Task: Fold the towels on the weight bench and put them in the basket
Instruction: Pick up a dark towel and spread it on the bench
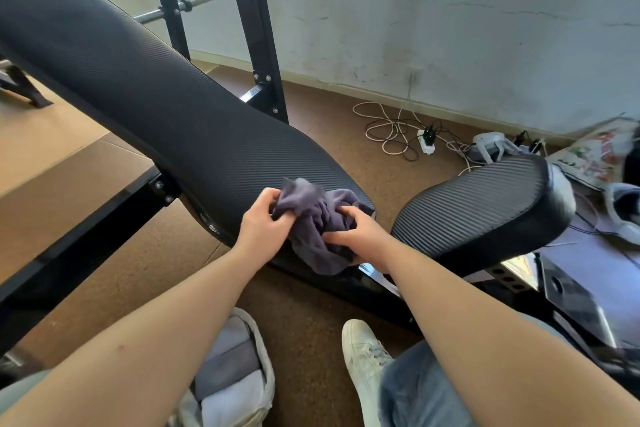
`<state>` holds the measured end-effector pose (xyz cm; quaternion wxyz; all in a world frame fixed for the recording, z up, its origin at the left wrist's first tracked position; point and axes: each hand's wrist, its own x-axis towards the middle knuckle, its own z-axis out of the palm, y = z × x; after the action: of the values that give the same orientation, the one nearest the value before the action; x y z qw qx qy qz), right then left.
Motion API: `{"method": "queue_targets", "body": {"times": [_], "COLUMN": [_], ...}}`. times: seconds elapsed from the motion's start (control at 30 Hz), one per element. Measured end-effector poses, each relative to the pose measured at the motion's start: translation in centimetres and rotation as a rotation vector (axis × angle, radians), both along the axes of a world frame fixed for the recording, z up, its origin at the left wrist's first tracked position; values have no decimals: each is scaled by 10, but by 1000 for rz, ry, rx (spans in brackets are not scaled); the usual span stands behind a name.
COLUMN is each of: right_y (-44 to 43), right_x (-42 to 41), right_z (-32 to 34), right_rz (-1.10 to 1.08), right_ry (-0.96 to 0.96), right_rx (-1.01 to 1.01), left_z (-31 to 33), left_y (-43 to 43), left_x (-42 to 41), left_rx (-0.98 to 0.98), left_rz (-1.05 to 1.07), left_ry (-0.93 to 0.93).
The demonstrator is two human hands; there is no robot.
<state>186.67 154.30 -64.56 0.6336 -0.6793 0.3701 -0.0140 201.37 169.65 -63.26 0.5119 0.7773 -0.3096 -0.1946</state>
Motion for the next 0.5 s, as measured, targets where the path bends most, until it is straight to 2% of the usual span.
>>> {"method": "queue_targets", "body": {"times": [0.07, 0.1, 0.2, 0.3, 0.4, 0.5], "right_y": [-2, -2, 0, 10, 18, 24], "right_x": [3, 5, 9, 4, 5, 16], "right_z": [-2, -3, -8, -8, -3, -4], "right_rz": [-35, -51, 8, -8, 92, 287], "right_ry": [-6, 7, 260, 435, 397, 301], "right_rx": [20, -6, -367, -727, -942, -923], "left_z": [7, 6, -4, -5, -3, -5], "left_y": [-1, -3, -2, 3, 8, 14], "left_x": [1, 3, 9, 7, 6, 3], "left_rx": [-75, -48, 207, 230, 208, 125], "left_rz": [-1, 32, 310, 463, 499, 423], "left_ry": [228, 245, 41, 49, 47, -59]}}
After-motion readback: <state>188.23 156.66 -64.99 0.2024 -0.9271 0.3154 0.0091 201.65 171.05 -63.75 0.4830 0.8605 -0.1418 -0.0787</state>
